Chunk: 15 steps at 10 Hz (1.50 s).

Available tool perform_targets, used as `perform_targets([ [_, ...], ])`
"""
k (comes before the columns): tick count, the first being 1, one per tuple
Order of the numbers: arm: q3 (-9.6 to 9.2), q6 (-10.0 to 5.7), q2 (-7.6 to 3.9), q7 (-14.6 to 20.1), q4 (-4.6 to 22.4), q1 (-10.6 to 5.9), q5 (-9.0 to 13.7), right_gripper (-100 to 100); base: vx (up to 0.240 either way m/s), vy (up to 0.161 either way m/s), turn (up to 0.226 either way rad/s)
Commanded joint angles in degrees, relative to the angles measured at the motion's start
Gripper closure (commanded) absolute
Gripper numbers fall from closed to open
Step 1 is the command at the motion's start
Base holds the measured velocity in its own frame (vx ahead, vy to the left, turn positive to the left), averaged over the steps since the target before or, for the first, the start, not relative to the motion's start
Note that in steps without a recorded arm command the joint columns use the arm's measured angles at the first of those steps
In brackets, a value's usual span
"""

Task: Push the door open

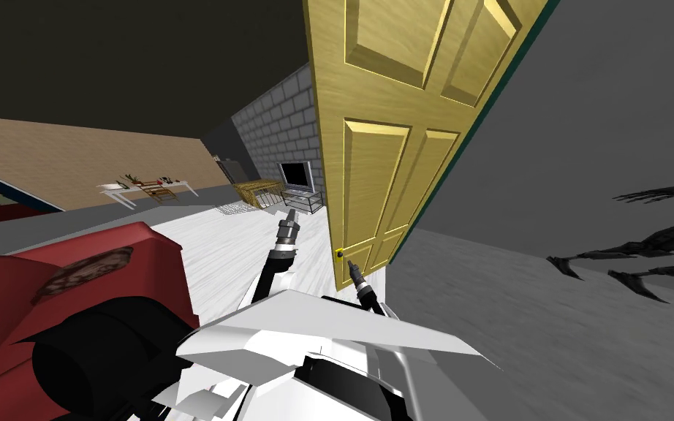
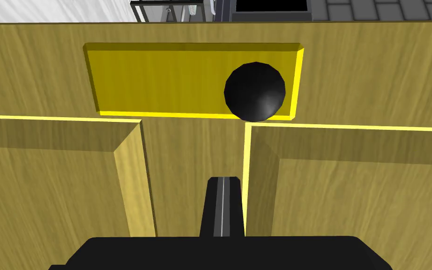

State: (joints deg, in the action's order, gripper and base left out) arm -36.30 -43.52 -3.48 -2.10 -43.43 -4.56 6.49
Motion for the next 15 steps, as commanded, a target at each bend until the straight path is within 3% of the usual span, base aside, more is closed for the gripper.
perform_targets([
  [1, -0.78, -0.15, 1.22, -0.61, 0.27, 0.54, -0.19, -100, -0.25, -0.152, -0.146],
  [2, -1.41, 0.1, 2.91, -1.21, -0.14, 1.16, -0.36, -100, -0.224, -0.163, -0.148],
  [4, -1.58, 0.17, 3.49, -1.37, -0.26, 1.33, -0.41, -100, -0.1, -0.073, -0.022],
  [5, -1.91, 0.3, 4.89, -1.68, -0.47, 1.66, -0.5, -100, -0.061, -0.039, -0.098],
  [6, -1.7, 0.03, 4.34, -1.51, 0.16, 1.31, -0.44, -100, -0.031, -0.016, -0.017],
  [7, -1.51, -0.19, 2.73, -1.58, 0.43, 1.15, -0.4, -100, 0.077, 0.055, 0.035],
  [10, -1.15, -0.39, 1.86, -1.64, 0.69, 0.89, -0.32, -100, 0.177, 0.134, 0.017],
  [11, -1.0, -0.48, 2.11, -1.67, 0.8, 0.78, -0.29, -100, 0.221, 0.183, 0.033],
  [14, -0.59, -0.7, 4.72, -1.74, 1.08, 0.5, -0.21, -100, 0.183, 0.136, 0.014],
  [15, -0.61, -0.59, 4.1, -1.67, 1.17, 0.45, -0.19, -100, 0.052, 0.051, -0.016],
])
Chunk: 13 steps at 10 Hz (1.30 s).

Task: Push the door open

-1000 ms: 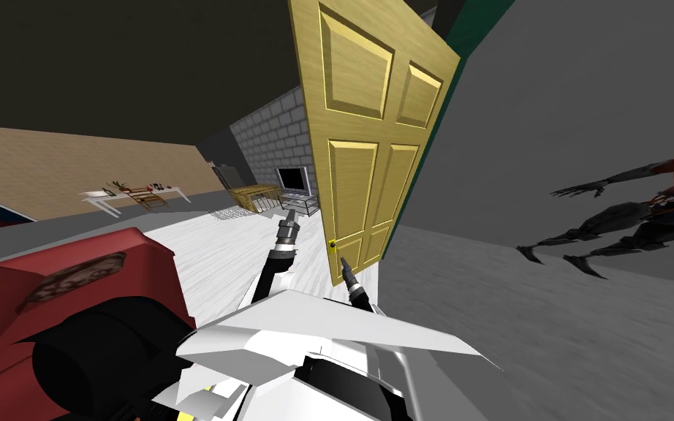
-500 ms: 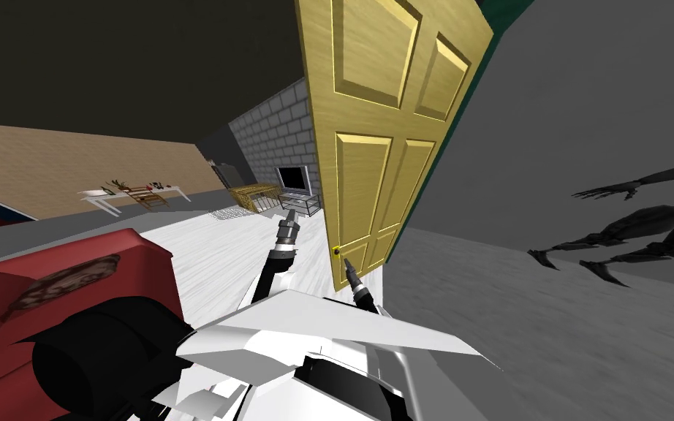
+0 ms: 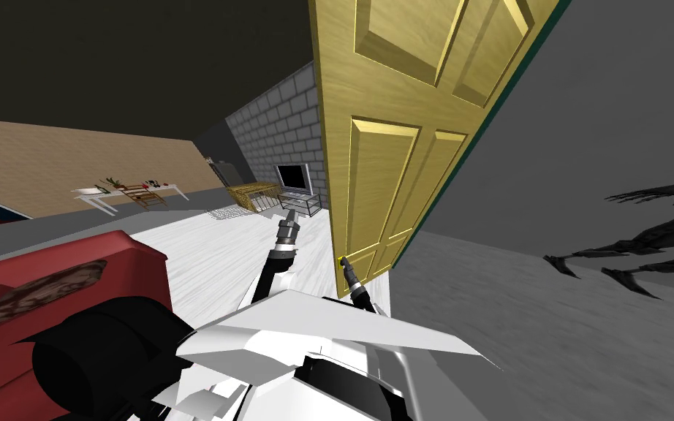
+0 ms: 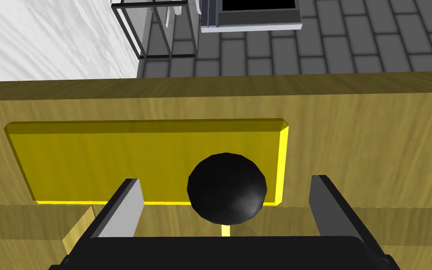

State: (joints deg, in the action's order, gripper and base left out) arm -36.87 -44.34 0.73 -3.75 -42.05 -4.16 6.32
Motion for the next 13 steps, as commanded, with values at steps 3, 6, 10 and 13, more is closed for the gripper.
perform_targets([
  [3, -0.04, 0.23, -0.11, -0.02, -0.22, 0.06, -0.02, 100, -0.012, -0.014, 0.009],
  [6, -0.04, 0.23, -0.11, -0.02, -0.22, 0.06, -0.02, 100, -0.007, -0.004, -0.003],
  [10, 1.63, 0.32, -1.67, -0.31, 0.0, -0.14, 0.55, 100, 0.071, 0.112, -0.036],
  [13, 4.35, 0.35, -2.32, -0.79, 0.27, -0.54, 1.49, 100, 0.122, 0.187, -0.059],
])
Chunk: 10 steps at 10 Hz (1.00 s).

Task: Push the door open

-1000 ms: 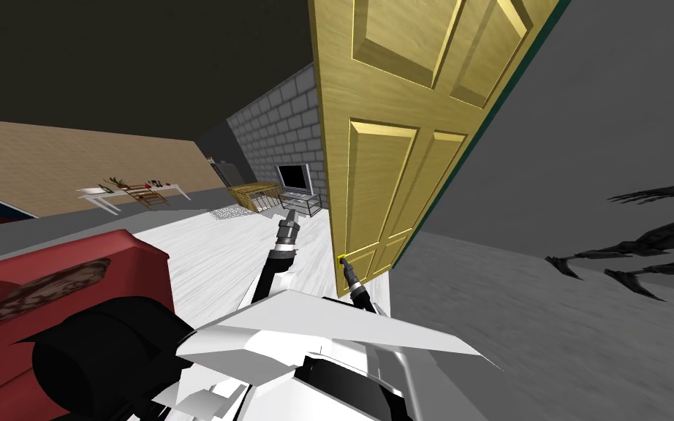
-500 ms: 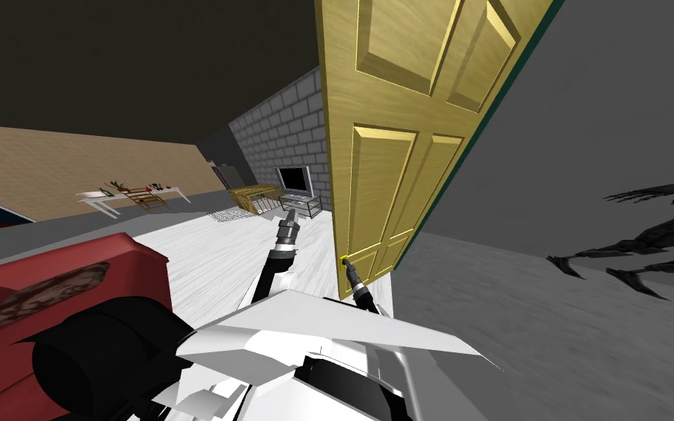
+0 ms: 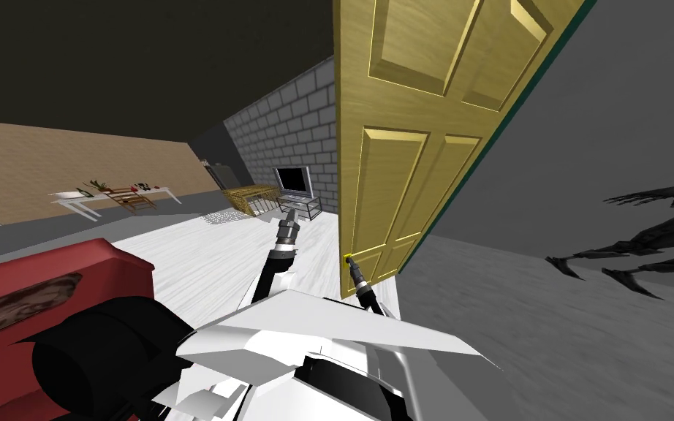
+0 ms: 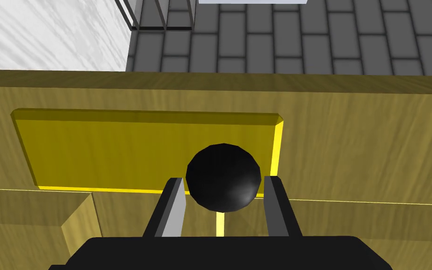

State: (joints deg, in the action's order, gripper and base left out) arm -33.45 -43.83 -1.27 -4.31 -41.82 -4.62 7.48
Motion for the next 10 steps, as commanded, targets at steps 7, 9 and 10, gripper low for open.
perform_targets([
  [7, 5.55, -0.32, 0.41, -1.1, 0.63, -0.89, 1.89, 100, 0.118, 0.15, -0.06],
  [9, 6.65, -0.36, -0.16, -1.36, 0.79, -1.01, 2.26, 100, 0.134, 0.16, -0.058],
  [10, 7.48, -0.4, -0.39, -1.56, 0.9, -1.1, 2.54, 100, 0.141, 0.183, -0.083],
])
